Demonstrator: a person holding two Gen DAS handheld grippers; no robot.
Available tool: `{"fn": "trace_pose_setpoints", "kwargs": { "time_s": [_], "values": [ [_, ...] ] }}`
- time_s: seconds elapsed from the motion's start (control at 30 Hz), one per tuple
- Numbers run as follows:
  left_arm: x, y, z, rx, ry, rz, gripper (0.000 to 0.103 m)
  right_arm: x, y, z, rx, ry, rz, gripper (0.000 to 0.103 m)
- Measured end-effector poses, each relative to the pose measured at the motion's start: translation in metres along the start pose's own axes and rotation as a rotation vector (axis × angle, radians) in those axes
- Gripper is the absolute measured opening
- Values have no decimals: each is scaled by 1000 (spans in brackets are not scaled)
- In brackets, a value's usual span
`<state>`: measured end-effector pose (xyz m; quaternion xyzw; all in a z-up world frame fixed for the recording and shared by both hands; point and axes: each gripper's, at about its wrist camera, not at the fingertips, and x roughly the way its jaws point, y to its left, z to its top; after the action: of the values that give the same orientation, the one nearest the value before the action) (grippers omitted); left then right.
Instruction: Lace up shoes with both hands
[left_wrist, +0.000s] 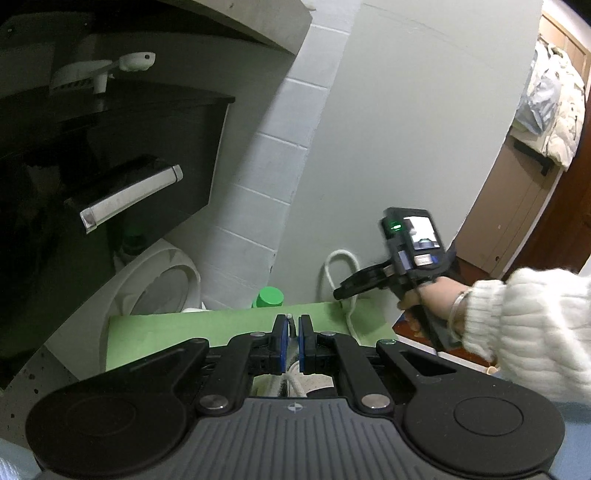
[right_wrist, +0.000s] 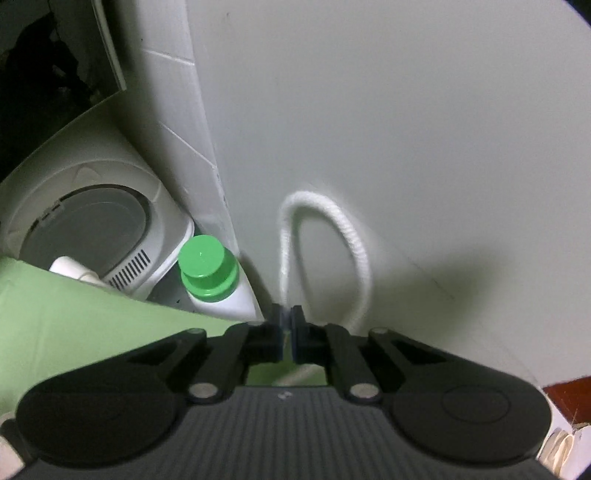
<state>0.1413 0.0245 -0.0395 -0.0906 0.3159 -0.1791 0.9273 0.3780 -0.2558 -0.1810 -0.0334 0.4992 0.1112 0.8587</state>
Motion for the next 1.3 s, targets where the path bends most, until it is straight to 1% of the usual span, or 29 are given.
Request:
{"fn": "trace_pose_setpoints", "kwargs": {
  "time_s": [0.07, 0.17, 0.27, 0.37, 0.43, 0.5, 0.57, 0.6, 0.63, 0.67, 0.7, 0.77, 0.83, 0.87, 0.9, 0.93, 0.97, 1.07, 1.1, 1.2, 1.23, 1.3],
  "values": [
    [-3, 0, 1, -3, -12, -3, 4, -25, -4, -6, 51, -26, 82, 4],
    [-7, -1, 1, 4, -33, -1, 4, -74, -11, -20, 180, -53, 241, 4],
    [-15, -3, 2, 25, -65, 10, 4, -125, -14, -46, 340, -34, 439, 4],
    [-27, -3, 3, 24, -104, 23, 4, -166, -3, -76, 386, 17, 555, 4],
    [-36, -2, 3, 23, -129, 38, 4, -186, 13, -98, 384, 60, 599, 4],
    [-41, -1, 3, 23, -143, 49, 4, -195, 33, -119, 374, 101, 641, 4],
    [-43, -1, 4, 26, -149, 57, 4, -194, 55, -131, 341, 124, 654, 5],
    [-43, -1, 4, 24, -148, 59, 4, -191, 66, -136, 315, 128, 652, 7],
    [-41, 1, 4, 19, -141, 59, 4, -189, 72, -138, 289, 131, 648, 11],
    [-40, 2, 4, 10, -137, 58, 4, -191, 77, -138, 256, 133, 648, 12],
    [-39, 4, 4, 1, -132, 57, 4, -192, 82, -136, 223, 129, 647, 18],
    [-39, 12, 4, -36, -129, 57, 4, -194, 87, -126, 150, 107, 633, 19],
    [-38, 20, 5, -74, -125, 58, 4, -203, 90, -112, 3, 70, 599, 23],
    [-37, 24, 5, -93, -123, 58, 4, -207, 95, -105, -109, 47, 568, 27],
    [-35, 27, 5, -112, -120, 58, 4, -213, 103, -99, -257, 22, 530, 29],
    [-34, 31, 6, -129, -116, 58, 4, -221, 111, -98, -417, -1, 491, 29],
    [-33, 33, 6, -140, -114, 57, 4, -226, 123, -99, -606, -20, 452, 29],
    [-31, 34, 7, -144, -110, 52, 4, -230, 157, -121, -1153, -46, 364, 29],
    [-31, 33, 7, -139, -109, 51, 4, -231, 166, -130, -1284, -44, 363, 29],
    [-31, 31, 6, -126, -104, 45, 4, -234, 187, -160, -1594, -24, 407, 29],
    [-31, 31, 6, -125, -102, 42, 4, -235, 192, -169, -1677, -12, 422, 29],
    [-31, 31, 5, -123, -97, 35, 4, -231, 200, -189, -1834, 5, 417, 29]
  ]
}}
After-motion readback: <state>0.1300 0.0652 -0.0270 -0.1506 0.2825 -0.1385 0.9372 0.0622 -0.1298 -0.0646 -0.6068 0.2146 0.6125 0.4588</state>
